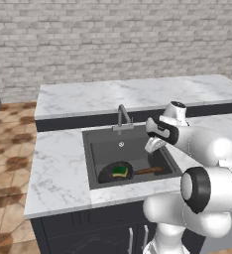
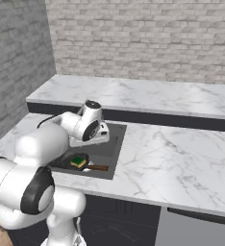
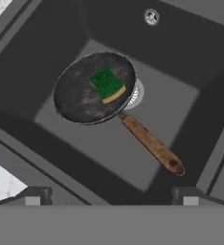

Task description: Pick the pan and sponge and place them into the sink. Then turn on the water.

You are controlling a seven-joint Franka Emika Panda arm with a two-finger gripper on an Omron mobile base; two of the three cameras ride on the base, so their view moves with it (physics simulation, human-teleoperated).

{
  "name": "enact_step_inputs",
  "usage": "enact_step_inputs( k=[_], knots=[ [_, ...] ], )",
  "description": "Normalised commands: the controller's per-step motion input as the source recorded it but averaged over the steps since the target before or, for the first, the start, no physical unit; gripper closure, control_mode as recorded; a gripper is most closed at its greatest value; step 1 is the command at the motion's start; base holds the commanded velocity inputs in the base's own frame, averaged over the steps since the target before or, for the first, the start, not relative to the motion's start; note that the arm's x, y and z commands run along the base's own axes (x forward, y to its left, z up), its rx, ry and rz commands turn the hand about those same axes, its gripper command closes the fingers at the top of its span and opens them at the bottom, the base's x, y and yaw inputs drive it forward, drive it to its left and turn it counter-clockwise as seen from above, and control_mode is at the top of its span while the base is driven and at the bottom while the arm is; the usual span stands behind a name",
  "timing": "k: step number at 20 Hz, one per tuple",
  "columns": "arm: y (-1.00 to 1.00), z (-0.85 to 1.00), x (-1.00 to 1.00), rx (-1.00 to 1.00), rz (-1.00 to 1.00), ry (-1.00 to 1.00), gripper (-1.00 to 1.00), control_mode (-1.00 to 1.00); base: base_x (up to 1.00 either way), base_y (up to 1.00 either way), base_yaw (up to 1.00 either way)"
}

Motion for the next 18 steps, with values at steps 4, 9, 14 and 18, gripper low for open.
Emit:
enact_step_inputs(
  k=[4, 9, 14, 18],
  knots=[
    [-0.32, 0.22, -0.34, 0.06, -0.05, 0.02, -1.0, -1.0, 0.0, 0.0, 0.0],
    [0.16, 0.29, -0.09, 0.05, -0.13, 0.3, -1.0, -1.0, 0.0, 0.0, 0.0],
    [-0.06, 0.75, -0.01, 0.48, -0.4, 0.25, -1.0, -1.0, 0.0, 0.0, 0.0],
    [0.0, 0.4, 0.0, 0.5, -0.45, 0.19, -1.0, -1.0, 0.0, 0.0, 0.0]
  ],
)
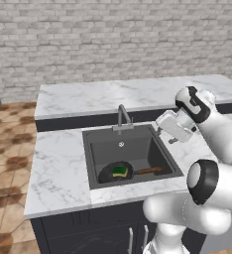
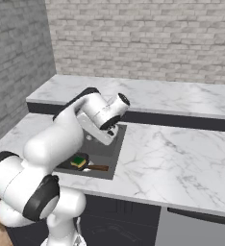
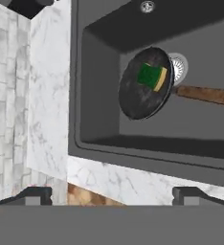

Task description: Pick the pan and sponge and place them into the sink. Then turn on the water.

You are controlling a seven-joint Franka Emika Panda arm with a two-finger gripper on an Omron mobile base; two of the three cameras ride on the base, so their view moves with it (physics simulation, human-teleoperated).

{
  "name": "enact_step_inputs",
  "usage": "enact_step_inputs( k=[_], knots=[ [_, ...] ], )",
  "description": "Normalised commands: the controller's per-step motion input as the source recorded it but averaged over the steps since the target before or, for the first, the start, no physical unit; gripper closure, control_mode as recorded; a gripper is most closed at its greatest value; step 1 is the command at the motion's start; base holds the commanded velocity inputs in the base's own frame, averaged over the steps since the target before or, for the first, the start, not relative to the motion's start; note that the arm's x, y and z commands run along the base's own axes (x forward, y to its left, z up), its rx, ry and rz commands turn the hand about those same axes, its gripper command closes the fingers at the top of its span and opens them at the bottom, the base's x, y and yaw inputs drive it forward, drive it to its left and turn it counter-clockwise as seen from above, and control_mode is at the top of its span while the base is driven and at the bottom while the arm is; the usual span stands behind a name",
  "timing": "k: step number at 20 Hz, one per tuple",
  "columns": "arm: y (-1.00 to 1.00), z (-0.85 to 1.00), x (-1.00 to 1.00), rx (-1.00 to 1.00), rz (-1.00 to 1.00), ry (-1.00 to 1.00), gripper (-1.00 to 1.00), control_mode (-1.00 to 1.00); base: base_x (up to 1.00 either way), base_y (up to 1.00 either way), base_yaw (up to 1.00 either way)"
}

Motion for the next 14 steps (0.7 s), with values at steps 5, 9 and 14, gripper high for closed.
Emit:
enact_step_inputs(
  k=[5, 9, 14],
  knots=[
    [0.07, 0.02, 0.0, 0.45, -0.49, 0.13, -1.0, -1.0, 0.0, 0.0, 0.0],
    [0.29, -0.01, 0.0, 0.36, -0.6, 0.09, -1.0, -1.0, 0.0, 0.0, 0.0],
    [0.3, 0.09, 0.03, 0.32, -0.57, 0.16, -1.0, -1.0, 0.0, 0.0, 0.0]
  ],
)
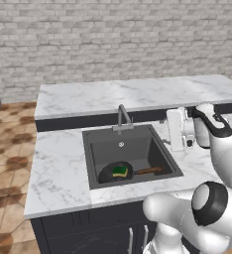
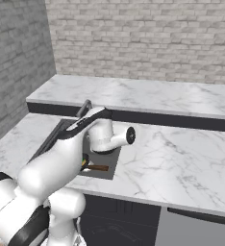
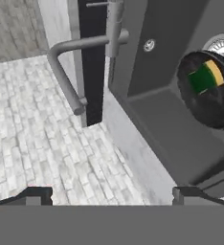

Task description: Pick the pan and sponge and place them into the sink. Then turn on the water.

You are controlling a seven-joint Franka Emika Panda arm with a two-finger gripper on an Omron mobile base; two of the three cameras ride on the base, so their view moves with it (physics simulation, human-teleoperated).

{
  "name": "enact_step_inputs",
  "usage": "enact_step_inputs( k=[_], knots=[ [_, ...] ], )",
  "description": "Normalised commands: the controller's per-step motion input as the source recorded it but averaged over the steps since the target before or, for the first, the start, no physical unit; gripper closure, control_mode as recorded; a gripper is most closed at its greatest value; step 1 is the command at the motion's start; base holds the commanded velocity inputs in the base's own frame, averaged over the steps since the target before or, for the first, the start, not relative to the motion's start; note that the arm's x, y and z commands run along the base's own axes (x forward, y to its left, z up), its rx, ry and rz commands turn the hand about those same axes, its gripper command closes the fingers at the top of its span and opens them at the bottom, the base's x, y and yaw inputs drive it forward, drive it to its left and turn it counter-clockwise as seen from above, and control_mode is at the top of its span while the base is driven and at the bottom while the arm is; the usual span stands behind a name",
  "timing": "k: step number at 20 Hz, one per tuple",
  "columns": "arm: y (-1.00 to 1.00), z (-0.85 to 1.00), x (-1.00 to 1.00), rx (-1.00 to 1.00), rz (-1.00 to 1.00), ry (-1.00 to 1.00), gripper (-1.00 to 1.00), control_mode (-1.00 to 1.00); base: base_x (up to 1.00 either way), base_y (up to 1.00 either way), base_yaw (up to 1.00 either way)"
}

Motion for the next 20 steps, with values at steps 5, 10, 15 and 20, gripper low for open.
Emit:
enact_step_inputs(
  k=[5, 10, 15, 20],
  knots=[
    [0.04, 0.2, 0.48, 0.32, -0.32, 0.39, -1.0, -1.0, 0.0, 0.0, 0.0],
    [-0.11, 0.0, 0.79, 0.43, -0.02, 0.42, -1.0, -1.0, 0.0, 0.0, 0.0],
    [-0.18, 0.0, 0.52, 0.46, 0.01, 0.26, -1.0, -1.0, 0.0, 0.0, 0.0],
    [-0.38, -0.02, 0.26, 0.52, 0.02, 0.17, -1.0, -1.0, 0.0, 0.0, 0.0]
  ],
)
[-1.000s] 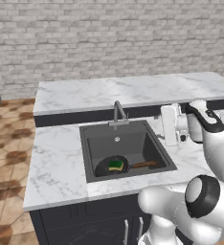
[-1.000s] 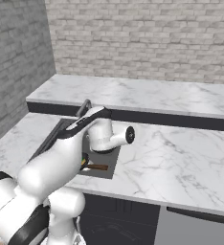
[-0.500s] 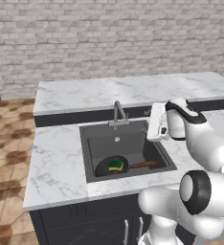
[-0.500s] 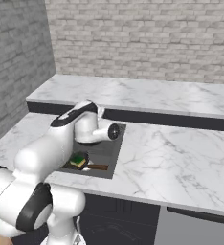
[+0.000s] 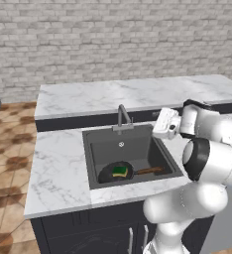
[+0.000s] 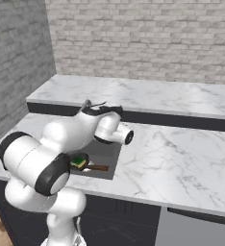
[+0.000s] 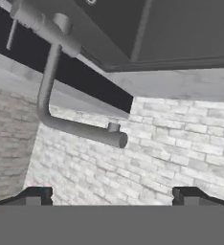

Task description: Pick the pan and sponge and place them into the sink. Then turn on the water.

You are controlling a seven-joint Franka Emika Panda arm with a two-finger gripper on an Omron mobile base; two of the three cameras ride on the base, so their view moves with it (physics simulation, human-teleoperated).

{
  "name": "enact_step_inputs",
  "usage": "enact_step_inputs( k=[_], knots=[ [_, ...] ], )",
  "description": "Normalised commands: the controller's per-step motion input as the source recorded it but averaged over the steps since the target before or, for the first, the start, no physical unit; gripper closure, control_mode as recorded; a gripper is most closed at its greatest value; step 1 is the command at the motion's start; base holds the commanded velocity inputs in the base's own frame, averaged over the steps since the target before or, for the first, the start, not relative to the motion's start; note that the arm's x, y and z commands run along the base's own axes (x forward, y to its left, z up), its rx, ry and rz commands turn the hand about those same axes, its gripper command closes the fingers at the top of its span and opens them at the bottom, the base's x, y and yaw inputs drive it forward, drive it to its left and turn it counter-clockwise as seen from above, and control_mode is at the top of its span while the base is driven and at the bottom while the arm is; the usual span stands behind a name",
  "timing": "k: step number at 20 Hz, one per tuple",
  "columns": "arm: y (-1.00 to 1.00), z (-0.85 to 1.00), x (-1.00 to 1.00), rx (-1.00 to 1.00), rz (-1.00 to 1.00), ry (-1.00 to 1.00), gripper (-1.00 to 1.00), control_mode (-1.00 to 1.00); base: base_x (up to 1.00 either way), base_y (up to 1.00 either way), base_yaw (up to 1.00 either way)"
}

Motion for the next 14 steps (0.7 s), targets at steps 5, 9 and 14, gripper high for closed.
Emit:
enact_step_inputs(
  k=[5, 9, 14],
  knots=[
    [-0.08, -0.22, 0.29, 0.35, 0.0, 0.04, -1.0, -1.0, 0.0, 0.0, 0.0],
    [0.04, -0.07, 0.16, 0.1, -0.01, 0.0, -1.0, -1.0, 0.0, 0.0, 0.0],
    [0.14, -0.11, 0.09, 0.0, 0.0, 0.0, -1.0, -1.0, 0.0, 0.0, 0.0]
  ],
)
